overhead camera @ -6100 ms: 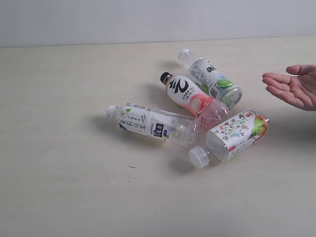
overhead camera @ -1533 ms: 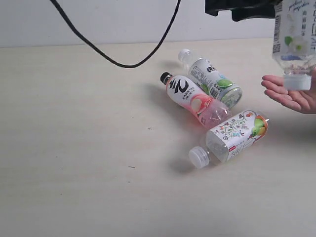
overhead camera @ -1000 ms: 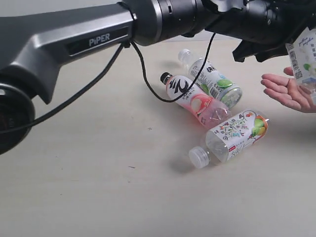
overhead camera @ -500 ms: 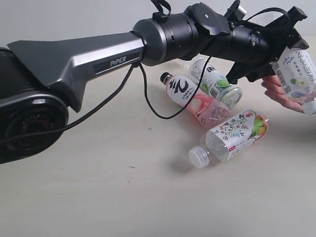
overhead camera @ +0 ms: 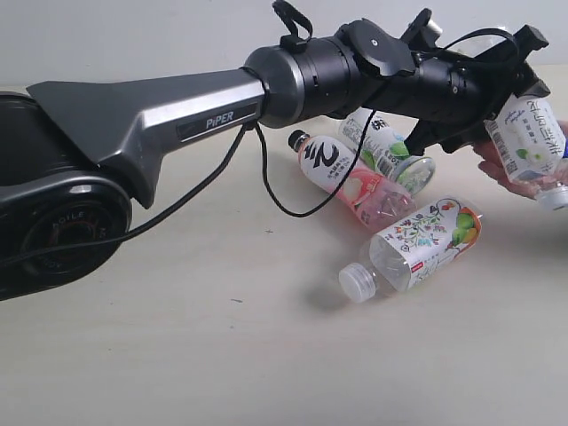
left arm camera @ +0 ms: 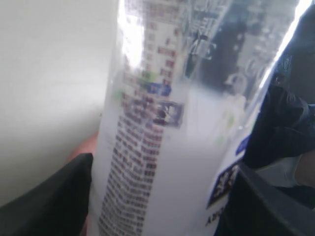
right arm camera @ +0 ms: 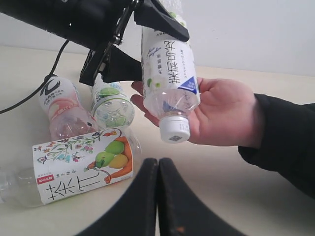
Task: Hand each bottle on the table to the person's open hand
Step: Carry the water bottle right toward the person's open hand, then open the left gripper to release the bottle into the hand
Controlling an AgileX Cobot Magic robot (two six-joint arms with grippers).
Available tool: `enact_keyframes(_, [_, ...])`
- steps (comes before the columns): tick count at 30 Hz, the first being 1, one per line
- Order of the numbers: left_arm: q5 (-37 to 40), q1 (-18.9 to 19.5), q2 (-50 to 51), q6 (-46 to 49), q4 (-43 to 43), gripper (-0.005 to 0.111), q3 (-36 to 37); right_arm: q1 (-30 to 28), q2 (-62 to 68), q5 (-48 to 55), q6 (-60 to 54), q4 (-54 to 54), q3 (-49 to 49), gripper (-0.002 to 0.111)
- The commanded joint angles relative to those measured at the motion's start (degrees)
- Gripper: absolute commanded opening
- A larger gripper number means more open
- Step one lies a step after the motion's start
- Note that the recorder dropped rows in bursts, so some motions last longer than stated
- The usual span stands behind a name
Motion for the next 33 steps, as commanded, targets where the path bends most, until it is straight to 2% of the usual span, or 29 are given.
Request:
enact_keyframes(1, [2.58, 0.61, -0.03, 2.7, -0.14, 0.0, -0.42, -0.24, -0.34, -0.22, -0.11, -0.2, 0.13, 0.0])
enact_keyframes(6, [8.13, 2.4, -0.03, 2.8, -0.28, 0.0, -0.42, -0.24, -0.34, -0.22, -0.11, -0.2, 0.13, 0.0])
enact_keyframes(9, [8.57, 2.77, -0.03, 3.87, -0.38, 0.0, -0.42, -0.24, -0.34, -0.22, -0.11, -0.2, 0.13, 0.0])
enact_keyframes(12, [6.97, 2.77, -0.03, 5.84, -1.97, 0.001, -0.42, -0.24, -0.34, -0.22, -0.11, -0.2, 0.13, 0.0])
enact_keyframes(15, [4.56, 2.16, -0.03, 8.54, -5.51, 0.006, -0.42, -0.24, -0.34, -0.22, -0.11, -0.2, 0.13, 0.0])
enact_keyframes(22, [-2.13, 0.12, -0.03, 9.05, -5.77, 0.029, -0.42, -0.24, -0.34, -0.22, -0.11, -0.2, 0.13, 0.0])
enact_keyframes(33, [-3.88, -1.08, 0.77, 10.38, -4.19, 0.03, -0.42, -0.24, -0.34, -0.22, -0.11, -0.2, 0.13, 0.0])
